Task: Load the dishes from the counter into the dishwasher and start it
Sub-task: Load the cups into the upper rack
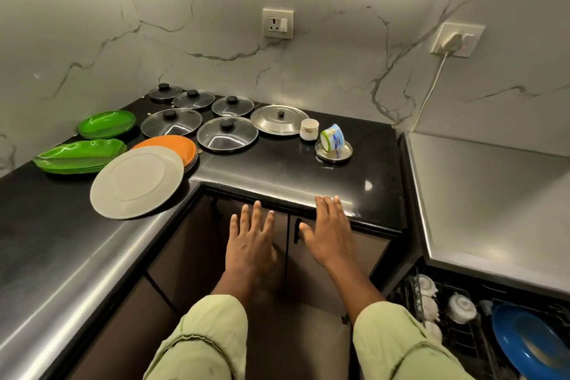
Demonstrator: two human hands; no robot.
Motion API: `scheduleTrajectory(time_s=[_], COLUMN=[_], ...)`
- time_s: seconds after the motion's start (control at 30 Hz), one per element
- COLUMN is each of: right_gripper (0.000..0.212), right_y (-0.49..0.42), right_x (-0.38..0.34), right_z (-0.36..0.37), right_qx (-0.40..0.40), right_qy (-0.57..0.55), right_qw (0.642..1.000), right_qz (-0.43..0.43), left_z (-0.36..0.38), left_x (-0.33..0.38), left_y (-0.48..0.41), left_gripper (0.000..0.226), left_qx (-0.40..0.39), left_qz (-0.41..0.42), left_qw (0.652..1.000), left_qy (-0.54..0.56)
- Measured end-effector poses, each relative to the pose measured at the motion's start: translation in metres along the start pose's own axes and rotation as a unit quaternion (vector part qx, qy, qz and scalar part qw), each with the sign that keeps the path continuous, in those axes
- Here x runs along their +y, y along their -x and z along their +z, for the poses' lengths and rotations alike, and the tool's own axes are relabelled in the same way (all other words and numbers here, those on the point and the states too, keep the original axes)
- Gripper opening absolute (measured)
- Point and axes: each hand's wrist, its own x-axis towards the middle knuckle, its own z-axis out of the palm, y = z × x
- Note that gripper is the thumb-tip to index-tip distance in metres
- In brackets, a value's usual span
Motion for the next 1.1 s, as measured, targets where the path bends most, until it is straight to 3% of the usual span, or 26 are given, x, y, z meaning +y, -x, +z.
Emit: scheduleTrajectory(time_s=[0.7,1.1], right_gripper=[0.074,0.072], right_y=[-0.217,-0.320], right_x=[0.031,0.016], right_z=[0.027,0.048], right_qx=[-0.066,-0.048], right_qy=[-0.085,-0.116], right_qw=[0.992,0.975], right_qz=[0.065,0.183], left_z=[-0.001,0.006], left_x=[-0.009,-0.055], left_y=[-0.224,-0.367], left_gripper=[0.077,0.110], left_qx=[-0.066,-0.198], left_qz=[0.014,0.123], left_qw=[0.997,0.972], left_qy=[-0.025,-0.018])
